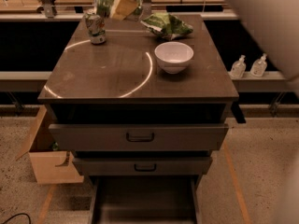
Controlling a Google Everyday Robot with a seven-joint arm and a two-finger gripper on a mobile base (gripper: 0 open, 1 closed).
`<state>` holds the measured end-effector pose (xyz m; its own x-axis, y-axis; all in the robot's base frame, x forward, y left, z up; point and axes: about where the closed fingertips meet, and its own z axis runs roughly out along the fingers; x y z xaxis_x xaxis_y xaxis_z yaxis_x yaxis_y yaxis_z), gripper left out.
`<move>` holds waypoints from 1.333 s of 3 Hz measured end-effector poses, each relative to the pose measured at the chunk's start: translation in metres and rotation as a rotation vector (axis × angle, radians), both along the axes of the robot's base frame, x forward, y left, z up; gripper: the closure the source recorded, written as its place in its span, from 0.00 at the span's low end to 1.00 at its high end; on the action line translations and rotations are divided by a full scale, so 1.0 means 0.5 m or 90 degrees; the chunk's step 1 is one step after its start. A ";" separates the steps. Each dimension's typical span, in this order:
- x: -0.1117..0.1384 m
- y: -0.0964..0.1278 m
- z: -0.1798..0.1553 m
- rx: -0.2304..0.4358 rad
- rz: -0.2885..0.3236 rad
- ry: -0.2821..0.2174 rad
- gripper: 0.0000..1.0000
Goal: Place green can into bottom drawer
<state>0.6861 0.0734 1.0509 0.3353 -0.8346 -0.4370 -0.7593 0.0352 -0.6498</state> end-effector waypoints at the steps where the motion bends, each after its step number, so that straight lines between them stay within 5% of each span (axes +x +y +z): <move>1: -0.144 -0.048 0.103 0.067 -0.066 -0.037 1.00; 2: -0.254 -0.073 0.033 0.091 -0.091 0.020 1.00; 3: -0.288 -0.121 -0.048 0.100 -0.121 0.087 1.00; 4: -0.288 -0.121 -0.048 0.100 -0.122 0.087 1.00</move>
Offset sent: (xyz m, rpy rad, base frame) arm -0.2217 -0.0611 -0.1235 0.2530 0.4422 -0.1927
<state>0.5421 0.0129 1.0270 0.1075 -0.7959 -0.5958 -0.8095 0.2778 -0.5173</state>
